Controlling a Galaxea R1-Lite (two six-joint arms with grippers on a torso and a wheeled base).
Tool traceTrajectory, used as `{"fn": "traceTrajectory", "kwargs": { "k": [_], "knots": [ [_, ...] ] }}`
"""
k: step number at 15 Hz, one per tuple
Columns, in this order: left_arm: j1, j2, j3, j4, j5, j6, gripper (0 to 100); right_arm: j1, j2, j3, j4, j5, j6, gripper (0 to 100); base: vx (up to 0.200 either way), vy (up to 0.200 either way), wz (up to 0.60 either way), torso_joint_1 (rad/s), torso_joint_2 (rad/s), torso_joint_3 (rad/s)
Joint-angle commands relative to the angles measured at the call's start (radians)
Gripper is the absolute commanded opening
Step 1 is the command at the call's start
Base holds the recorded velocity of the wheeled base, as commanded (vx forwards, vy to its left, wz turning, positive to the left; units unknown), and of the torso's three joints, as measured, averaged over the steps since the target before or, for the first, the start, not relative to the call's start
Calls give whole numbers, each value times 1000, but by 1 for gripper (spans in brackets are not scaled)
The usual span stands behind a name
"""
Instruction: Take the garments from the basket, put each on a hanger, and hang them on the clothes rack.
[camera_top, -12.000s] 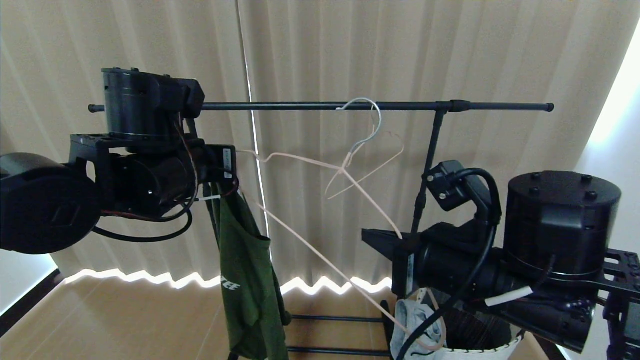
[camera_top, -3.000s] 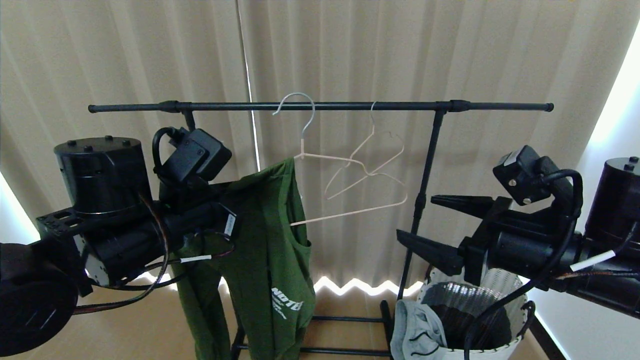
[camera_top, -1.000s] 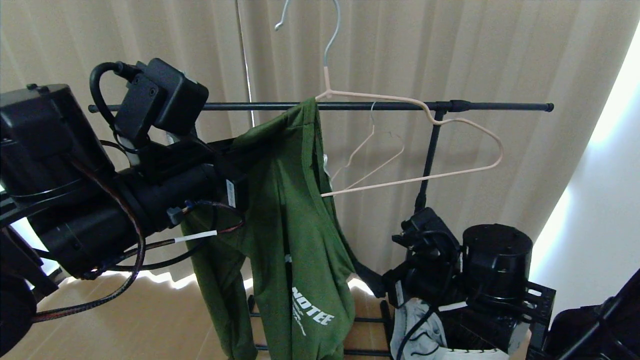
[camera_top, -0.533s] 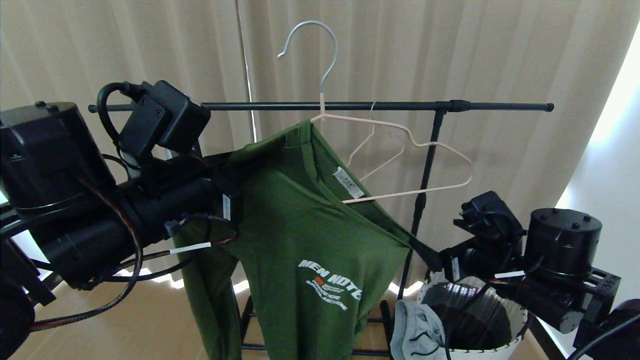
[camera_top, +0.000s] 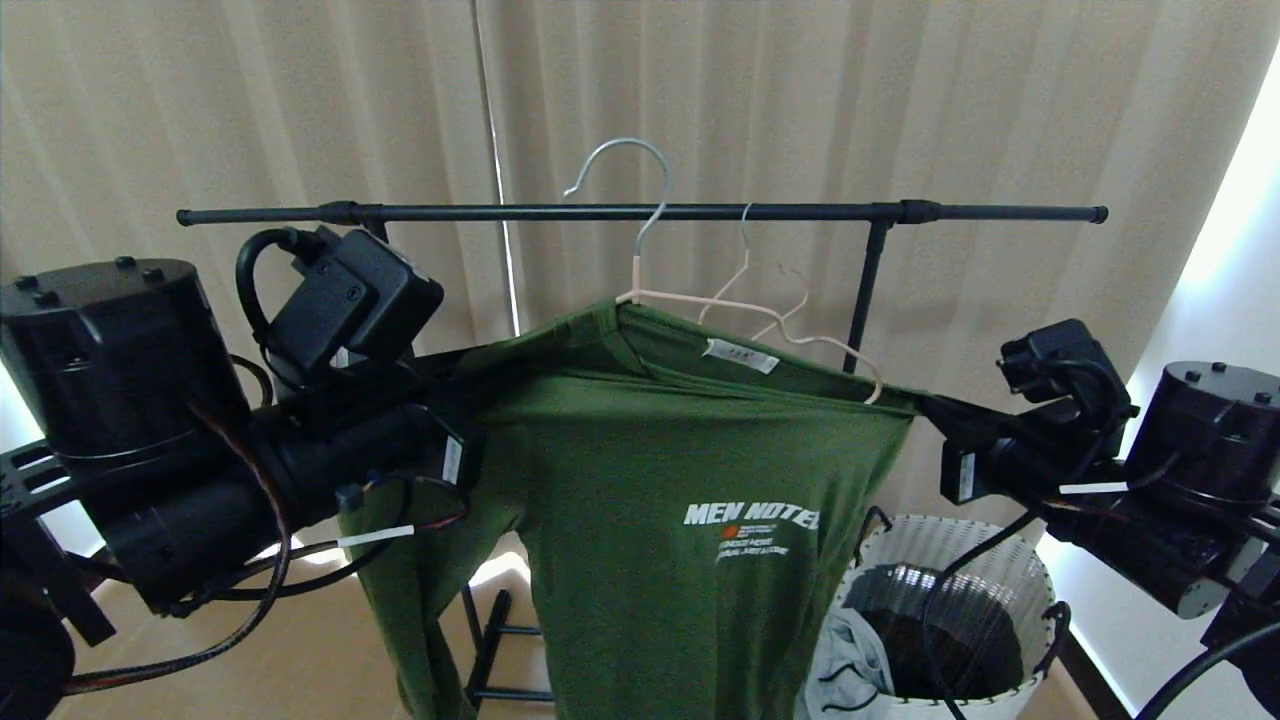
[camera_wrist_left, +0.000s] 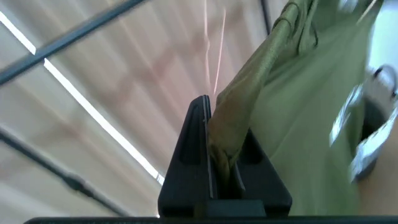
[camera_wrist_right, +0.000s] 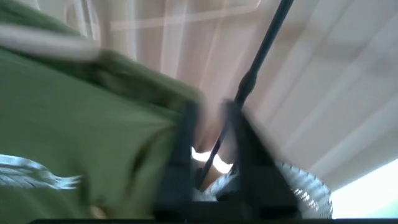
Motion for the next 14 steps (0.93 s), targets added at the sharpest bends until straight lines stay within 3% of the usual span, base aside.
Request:
{"fn": "traceTrajectory", "kwargs": {
  "k": [1,5,6,7,11,14],
  "knots": [
    [0,1,21,3,26,24,0,-1,-42,-70,38,1,0,0,0,0,0,0,0,0],
    [-1,9,46,3,87,59,0,28,-59,-177,106,14,3,0,0,0,0,0,0,0],
    [-1,10,46,3,89,59,0,33,-59,-179,107,14,3,0,0,0,0,0,0,0],
    [-1,22,46,0,121,57,0,99,-59,-182,109,14,3,0,0,0,0,0,0,0],
    [-9,22,35,-8,221,45,0,229,-88,-168,160,13,1,0,0,0,0,0,0,0],
    [-12,24,21,-8,221,1,0,252,-94,-153,201,13,3,0,0,0,0,0,0,0]
  ]
}}
